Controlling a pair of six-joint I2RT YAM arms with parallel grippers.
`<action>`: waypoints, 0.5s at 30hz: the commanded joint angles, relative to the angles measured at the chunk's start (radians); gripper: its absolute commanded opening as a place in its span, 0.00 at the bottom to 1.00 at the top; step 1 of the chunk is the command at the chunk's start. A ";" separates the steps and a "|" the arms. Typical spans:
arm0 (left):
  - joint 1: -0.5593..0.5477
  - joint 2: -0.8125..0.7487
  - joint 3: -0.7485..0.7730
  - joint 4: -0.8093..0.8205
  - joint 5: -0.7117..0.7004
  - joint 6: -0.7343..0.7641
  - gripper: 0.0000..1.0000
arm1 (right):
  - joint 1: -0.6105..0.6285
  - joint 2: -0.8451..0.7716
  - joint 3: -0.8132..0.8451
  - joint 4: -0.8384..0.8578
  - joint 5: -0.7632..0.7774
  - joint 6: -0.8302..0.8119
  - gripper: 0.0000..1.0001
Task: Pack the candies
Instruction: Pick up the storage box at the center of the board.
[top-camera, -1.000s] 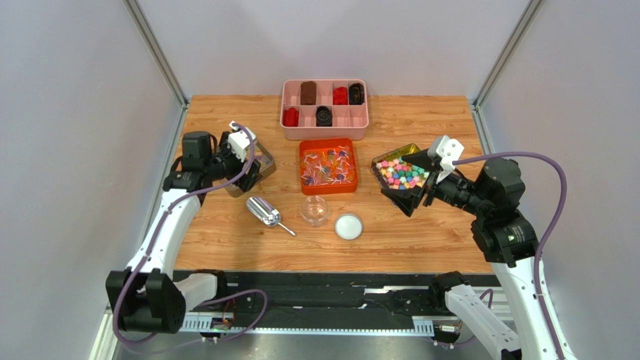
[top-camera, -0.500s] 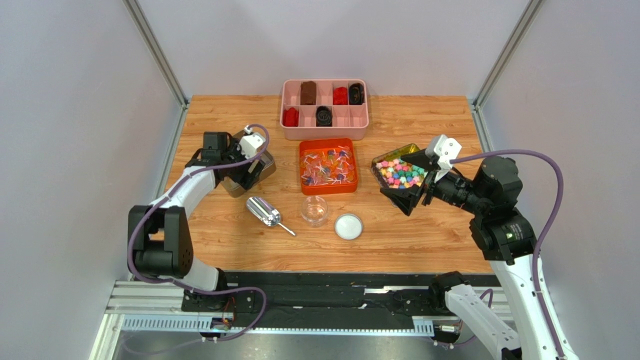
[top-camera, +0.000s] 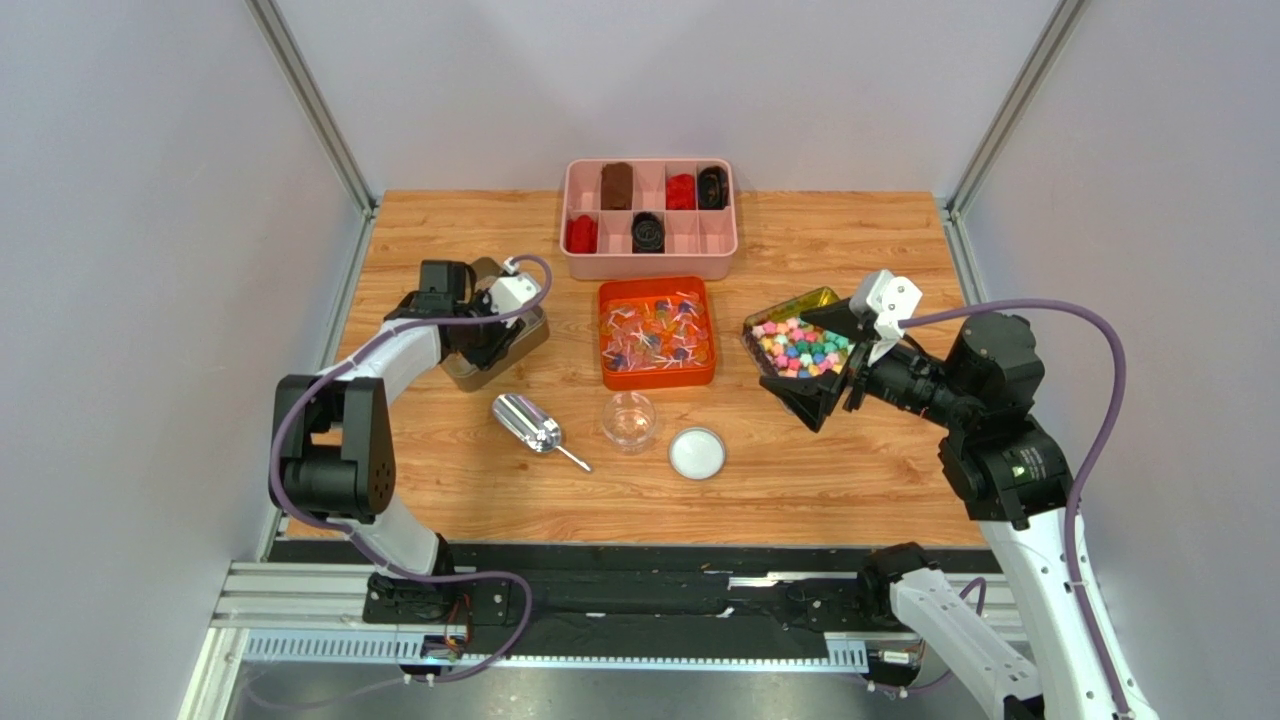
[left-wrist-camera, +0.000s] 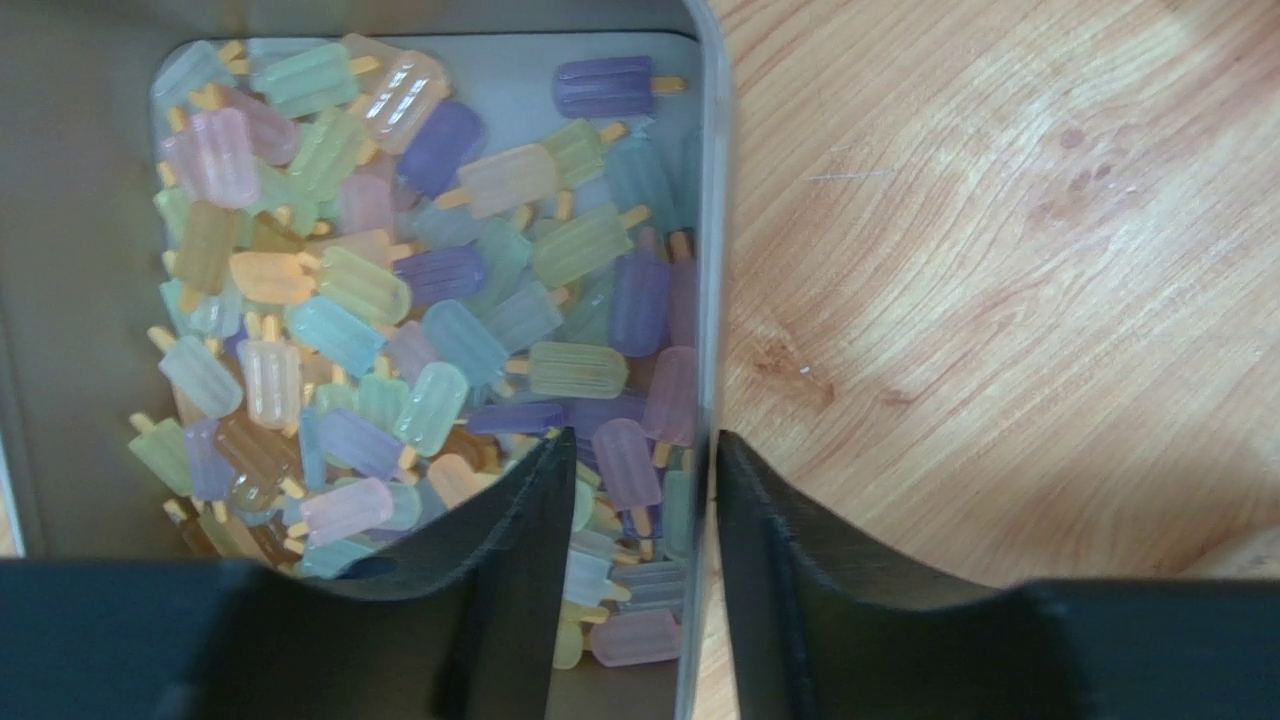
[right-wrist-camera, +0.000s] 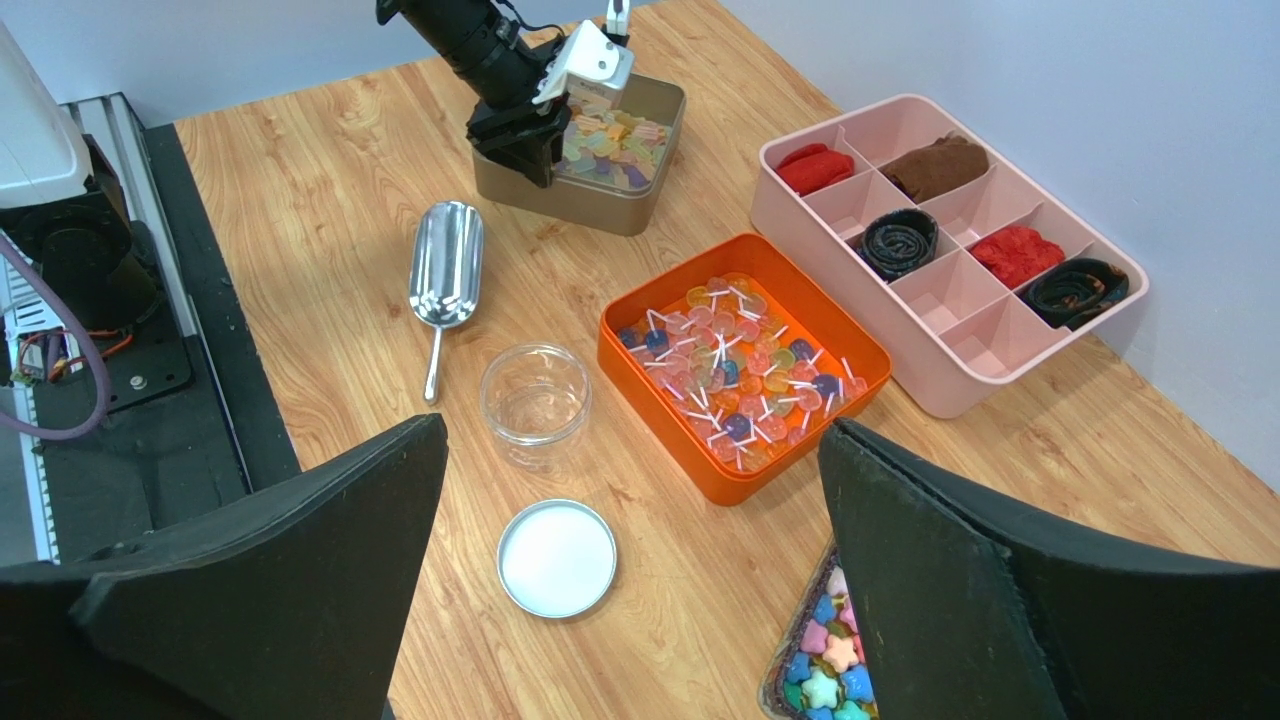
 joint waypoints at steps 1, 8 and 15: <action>-0.003 0.040 0.063 -0.041 -0.002 0.101 0.42 | 0.006 0.007 -0.008 0.035 0.009 -0.022 1.00; -0.003 0.081 0.110 -0.107 -0.031 0.196 0.13 | 0.006 0.008 -0.009 0.037 0.015 -0.022 1.00; -0.003 0.135 0.175 -0.112 -0.112 0.291 0.00 | 0.006 0.016 -0.011 0.040 0.016 -0.022 1.00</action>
